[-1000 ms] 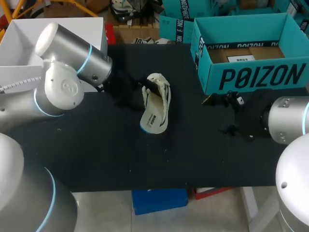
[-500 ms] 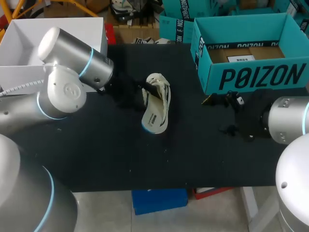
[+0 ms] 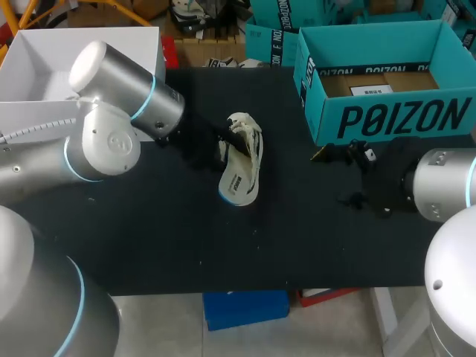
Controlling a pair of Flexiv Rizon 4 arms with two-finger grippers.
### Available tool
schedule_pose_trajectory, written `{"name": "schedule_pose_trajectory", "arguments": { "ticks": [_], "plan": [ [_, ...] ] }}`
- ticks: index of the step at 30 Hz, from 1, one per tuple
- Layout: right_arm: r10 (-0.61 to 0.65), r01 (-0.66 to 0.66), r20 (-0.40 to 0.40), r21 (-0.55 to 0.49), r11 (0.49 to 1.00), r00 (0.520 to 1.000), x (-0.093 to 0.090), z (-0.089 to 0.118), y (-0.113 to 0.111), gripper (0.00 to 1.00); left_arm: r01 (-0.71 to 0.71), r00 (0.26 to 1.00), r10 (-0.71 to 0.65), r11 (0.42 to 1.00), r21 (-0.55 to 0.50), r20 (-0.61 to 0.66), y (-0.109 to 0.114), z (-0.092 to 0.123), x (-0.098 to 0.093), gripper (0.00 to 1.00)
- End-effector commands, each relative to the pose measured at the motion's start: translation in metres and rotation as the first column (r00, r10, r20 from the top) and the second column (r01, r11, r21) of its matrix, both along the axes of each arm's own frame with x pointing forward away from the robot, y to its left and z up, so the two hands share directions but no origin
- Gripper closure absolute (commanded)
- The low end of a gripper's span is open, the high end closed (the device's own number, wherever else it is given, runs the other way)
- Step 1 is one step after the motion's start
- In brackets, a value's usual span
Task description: Take the shoe out of the shoebox, open the shoe tongue, remove and reinsert the insole, then place the shoe into the shoebox
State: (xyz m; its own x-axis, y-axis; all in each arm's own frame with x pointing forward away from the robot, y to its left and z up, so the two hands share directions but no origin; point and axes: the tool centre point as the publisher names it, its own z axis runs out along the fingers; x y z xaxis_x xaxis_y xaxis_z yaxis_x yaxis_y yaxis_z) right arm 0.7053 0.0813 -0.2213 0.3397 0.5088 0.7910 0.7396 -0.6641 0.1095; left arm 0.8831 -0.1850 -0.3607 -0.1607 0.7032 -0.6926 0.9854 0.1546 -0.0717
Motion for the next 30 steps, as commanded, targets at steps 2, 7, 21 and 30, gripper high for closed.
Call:
{"name": "schedule_pose_trajectory", "arguments": {
  "ticks": [2, 7, 21, 30],
  "plan": [
    [-0.129, 0.131, 0.081, -0.030, 0.991, 0.988, -0.006, -0.006, 0.003, 0.00, -0.012, 1.000, 0.012, 0.999, 0.035, 0.018, -0.003, 0.000, 0.004, 0.37],
    [-0.129, 0.131, 0.081, -0.030, 0.991, 0.988, -0.006, -0.006, 0.003, 0.00, -0.022, 0.999, 0.019, 0.996, 0.081, 0.038, -0.001, -0.003, 0.008, 0.36],
    [-0.129, 0.131, 0.081, -0.030, 0.991, 0.988, -0.006, -0.006, 0.003, 0.00, -0.061, 0.997, 0.054, 0.991, 0.123, 0.060, 0.006, -0.005, 0.020, 0.44],
    [-0.129, 0.131, 0.081, -0.030, 0.991, 0.988, -0.006, -0.006, 0.003, 0.00, -0.078, 0.995, 0.067, 0.988, 0.132, 0.079, 0.005, -0.011, 0.021, 0.44]
  ]
}}
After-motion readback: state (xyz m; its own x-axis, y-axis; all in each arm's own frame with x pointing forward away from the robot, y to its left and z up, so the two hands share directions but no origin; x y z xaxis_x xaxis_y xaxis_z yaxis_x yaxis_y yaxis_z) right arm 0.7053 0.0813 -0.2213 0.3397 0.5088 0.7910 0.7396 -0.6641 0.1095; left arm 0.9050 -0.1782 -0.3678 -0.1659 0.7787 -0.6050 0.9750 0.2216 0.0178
